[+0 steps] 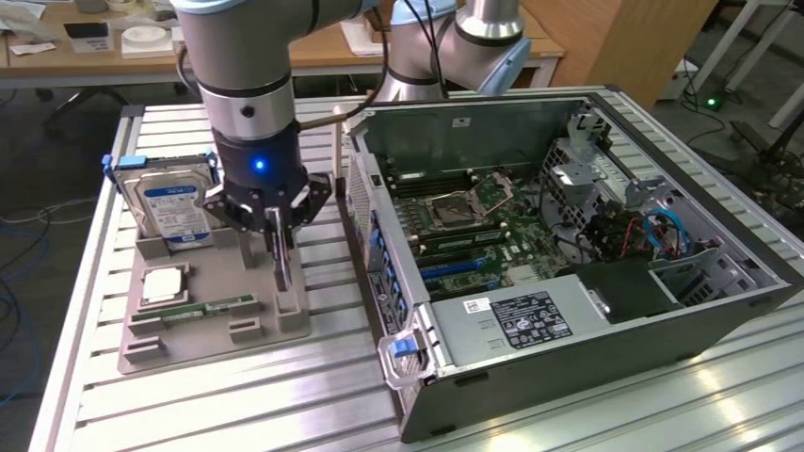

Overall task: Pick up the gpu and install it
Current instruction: 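Pick up the gpu and move the gpu toward the slot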

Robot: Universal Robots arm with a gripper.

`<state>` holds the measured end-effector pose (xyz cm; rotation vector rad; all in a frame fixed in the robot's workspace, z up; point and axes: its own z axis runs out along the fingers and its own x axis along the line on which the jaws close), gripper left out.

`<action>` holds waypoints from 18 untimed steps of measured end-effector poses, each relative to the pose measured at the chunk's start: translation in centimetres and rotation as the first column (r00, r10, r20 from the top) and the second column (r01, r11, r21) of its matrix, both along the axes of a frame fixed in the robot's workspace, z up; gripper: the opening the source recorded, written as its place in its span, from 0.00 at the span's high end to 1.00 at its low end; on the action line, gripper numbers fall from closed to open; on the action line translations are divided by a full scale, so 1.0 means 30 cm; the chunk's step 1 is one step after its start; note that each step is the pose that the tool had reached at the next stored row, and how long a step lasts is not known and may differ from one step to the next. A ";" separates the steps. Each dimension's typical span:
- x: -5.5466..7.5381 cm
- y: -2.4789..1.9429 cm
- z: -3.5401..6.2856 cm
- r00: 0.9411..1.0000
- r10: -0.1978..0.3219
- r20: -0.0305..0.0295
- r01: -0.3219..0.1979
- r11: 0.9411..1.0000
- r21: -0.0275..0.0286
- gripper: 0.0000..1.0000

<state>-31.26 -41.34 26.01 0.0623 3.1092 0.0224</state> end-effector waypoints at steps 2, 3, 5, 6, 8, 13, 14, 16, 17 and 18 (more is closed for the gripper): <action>0.000 0.000 0.006 1.000 0.000 0.000 0.000 1.000 0.000 0.72; 0.000 0.000 0.008 1.000 0.000 0.000 0.000 1.000 0.000 0.72; 0.000 0.000 0.014 1.000 0.000 0.000 0.000 1.000 0.000 0.72; 0.000 0.000 0.017 1.000 0.000 0.000 0.000 1.000 0.000 0.72; 0.000 0.000 0.022 1.000 0.000 0.000 0.000 1.000 0.000 0.72; 0.000 0.000 0.034 1.000 0.000 0.000 0.000 1.000 0.000 0.72; 0.000 0.000 0.037 1.000 0.000 0.000 0.000 1.000 0.000 0.72; 0.000 0.000 0.043 1.000 0.000 0.000 0.000 1.000 0.000 0.72; 0.000 0.000 0.047 1.000 0.000 0.000 0.000 1.000 0.000 0.72; 0.000 0.000 0.051 1.000 0.000 0.000 0.000 1.000 0.000 0.72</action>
